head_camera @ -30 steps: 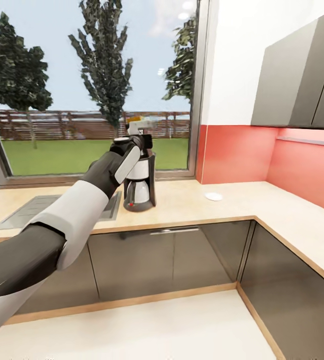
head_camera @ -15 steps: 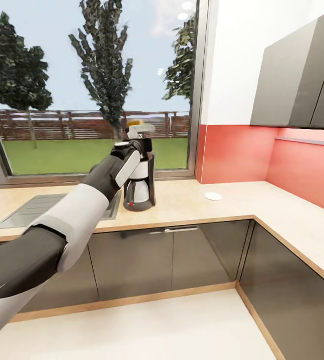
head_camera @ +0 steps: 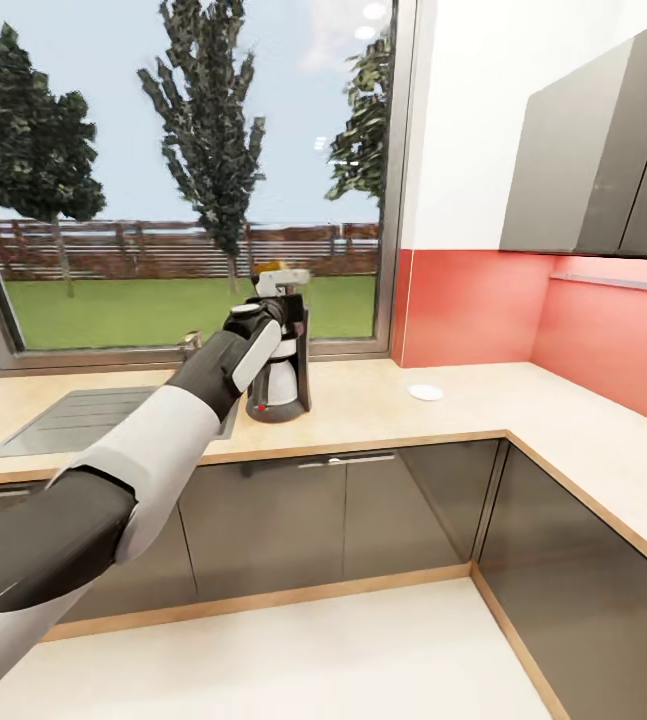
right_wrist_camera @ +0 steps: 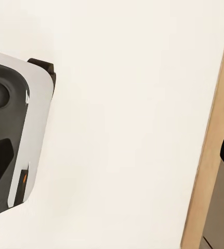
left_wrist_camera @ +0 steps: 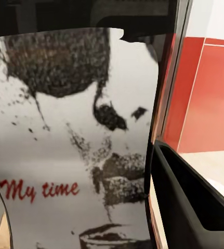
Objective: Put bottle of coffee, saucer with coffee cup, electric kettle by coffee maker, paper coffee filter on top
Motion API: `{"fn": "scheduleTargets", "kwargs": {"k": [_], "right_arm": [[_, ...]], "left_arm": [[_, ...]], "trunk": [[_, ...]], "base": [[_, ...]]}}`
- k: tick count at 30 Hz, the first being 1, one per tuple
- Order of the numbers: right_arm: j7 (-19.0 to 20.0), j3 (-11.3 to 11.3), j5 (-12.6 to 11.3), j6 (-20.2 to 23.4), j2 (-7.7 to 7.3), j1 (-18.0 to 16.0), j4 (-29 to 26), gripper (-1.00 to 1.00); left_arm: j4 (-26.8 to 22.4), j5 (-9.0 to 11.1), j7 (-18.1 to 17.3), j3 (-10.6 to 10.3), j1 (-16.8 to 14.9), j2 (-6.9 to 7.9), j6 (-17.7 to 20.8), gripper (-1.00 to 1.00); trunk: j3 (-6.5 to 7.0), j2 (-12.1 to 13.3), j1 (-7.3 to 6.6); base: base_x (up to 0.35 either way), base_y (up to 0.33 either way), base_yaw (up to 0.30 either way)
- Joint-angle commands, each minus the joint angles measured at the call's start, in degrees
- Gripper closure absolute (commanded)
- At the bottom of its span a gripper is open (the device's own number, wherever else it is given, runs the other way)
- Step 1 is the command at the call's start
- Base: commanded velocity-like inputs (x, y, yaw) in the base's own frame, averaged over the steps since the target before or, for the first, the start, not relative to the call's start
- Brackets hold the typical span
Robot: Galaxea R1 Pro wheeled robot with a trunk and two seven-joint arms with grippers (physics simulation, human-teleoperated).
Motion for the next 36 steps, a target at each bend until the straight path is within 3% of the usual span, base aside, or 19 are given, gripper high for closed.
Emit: {"fn": "scheduleTargets", "kwargs": {"k": [1,7,12,36], "right_arm": [[0.4,0.3,-0.6,-0.3,0.02,-0.1,0.2,-1.0],[0.4,0.3,-0.6,-0.3,0.03,-0.1,0.2,-1.0],[0.4,0.3,-0.6,-0.3,0.03,-0.1,0.2,-1.0],[0.3,0.3,-0.6,-0.3,0.03,-0.1,0.2,-1.0]], "left_arm": [[0.0,0.3,0.4,-0.1,0.1,0.0,-0.4,1.0],[0.4,0.3,0.2,-0.1,1.8,0.0,-4.1,1.0],[1.5,0.2,0.3,0.0,2.7,0.0,-4.4,1.0],[14.4,0.2,0.2,-0.1,2.9,0.0,-12.7,1.0]], "trunk": [[-0.09,-0.1,0.01],[-0.09,-0.1,0.01],[-0.09,-0.1,0.01],[-0.09,-0.1,0.01]], "base": [[0.0,0.0,0.0],[0.0,0.0,0.0],[0.0,0.0,0.0],[0.0,0.0,0.0]]}}
